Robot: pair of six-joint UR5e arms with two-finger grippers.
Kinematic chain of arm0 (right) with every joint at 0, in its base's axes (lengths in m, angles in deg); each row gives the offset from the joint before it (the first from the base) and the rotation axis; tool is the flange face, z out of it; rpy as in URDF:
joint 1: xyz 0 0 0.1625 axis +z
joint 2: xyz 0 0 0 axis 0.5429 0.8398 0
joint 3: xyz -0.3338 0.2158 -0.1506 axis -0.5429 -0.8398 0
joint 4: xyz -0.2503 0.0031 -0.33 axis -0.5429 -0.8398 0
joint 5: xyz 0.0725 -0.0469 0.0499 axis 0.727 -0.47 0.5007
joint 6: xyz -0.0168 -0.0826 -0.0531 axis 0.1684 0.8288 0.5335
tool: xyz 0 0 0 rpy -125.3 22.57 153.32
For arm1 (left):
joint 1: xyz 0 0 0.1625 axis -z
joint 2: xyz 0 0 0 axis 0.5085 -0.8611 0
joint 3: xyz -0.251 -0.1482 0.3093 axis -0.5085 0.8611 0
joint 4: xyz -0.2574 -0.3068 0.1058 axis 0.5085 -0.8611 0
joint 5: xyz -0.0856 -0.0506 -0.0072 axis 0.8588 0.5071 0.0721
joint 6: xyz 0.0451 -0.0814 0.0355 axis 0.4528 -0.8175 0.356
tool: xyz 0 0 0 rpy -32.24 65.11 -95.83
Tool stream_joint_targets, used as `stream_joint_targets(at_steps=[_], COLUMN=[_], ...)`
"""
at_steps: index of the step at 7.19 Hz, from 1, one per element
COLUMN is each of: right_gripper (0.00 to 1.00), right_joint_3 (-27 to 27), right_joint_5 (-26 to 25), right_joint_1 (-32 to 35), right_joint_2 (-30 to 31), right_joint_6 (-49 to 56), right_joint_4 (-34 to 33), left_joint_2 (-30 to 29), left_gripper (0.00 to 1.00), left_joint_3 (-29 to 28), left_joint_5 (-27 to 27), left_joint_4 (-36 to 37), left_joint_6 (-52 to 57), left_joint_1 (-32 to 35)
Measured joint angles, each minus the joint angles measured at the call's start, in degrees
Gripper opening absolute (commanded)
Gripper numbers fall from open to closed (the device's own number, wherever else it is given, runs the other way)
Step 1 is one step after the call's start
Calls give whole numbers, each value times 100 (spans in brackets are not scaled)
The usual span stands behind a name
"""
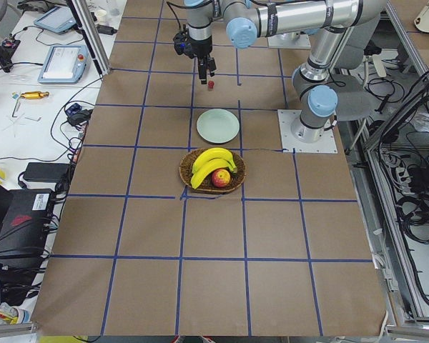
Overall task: Collect all strawberries into plate
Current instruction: 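Move the right gripper back over the two remaining strawberries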
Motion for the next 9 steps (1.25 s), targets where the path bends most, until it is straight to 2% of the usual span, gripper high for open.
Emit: stream_joint_targets(at_steps=[2, 4, 9], right_gripper=[100, 100, 100], right_joint_3=[9, 116, 720], right_joint_5=[-609, -846, -792], right_joint_1=[-508, -862, -975], right_joint_2=[238, 262, 214], right_joint_6=[74, 22, -2599], right_joint_4=[191, 211, 158], left_joint_2=[-3, -10, -32], left_gripper=[100, 100, 100], left_joint_3=[-1, 22, 48], left_joint_5=[-17, -29, -33], left_joint_4=[8, 25, 7], left_joint_6=[0, -8, -61], left_joint_1=[8, 11, 70])
